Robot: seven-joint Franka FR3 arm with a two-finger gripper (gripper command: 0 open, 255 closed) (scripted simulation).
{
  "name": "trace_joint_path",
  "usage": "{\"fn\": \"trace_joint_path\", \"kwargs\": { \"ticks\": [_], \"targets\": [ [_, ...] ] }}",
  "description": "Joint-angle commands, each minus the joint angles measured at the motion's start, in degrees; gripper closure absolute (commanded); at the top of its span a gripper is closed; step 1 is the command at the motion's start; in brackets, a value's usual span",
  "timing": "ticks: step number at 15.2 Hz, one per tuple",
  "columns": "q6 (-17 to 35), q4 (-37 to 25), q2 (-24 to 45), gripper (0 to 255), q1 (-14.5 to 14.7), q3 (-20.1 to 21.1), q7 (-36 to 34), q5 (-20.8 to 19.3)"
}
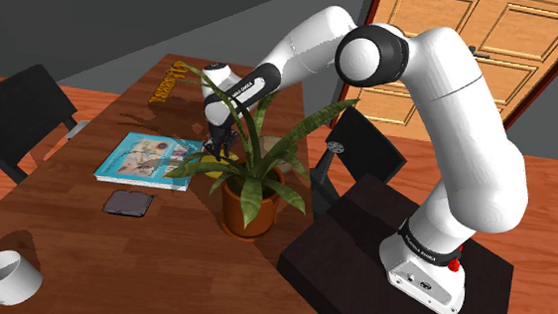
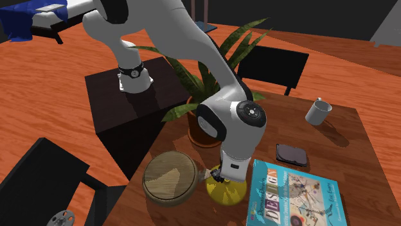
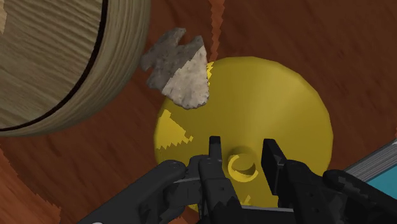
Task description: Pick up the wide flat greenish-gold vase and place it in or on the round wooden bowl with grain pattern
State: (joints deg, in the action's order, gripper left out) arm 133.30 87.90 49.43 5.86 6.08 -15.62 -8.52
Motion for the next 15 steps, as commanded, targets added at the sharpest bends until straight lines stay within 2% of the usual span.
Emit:
{"fn": "trace_joint_path", "kwargs": {
  "ticks": [1, 15],
  "targets": [
    [0.0, 0.04, 0.02, 255, 0.0, 0.0, 0.0, 0.0],
    [-5.6, 1.7, -7.25, 255, -0.51, 0.74, 0.52, 0.78]
  ]
}}
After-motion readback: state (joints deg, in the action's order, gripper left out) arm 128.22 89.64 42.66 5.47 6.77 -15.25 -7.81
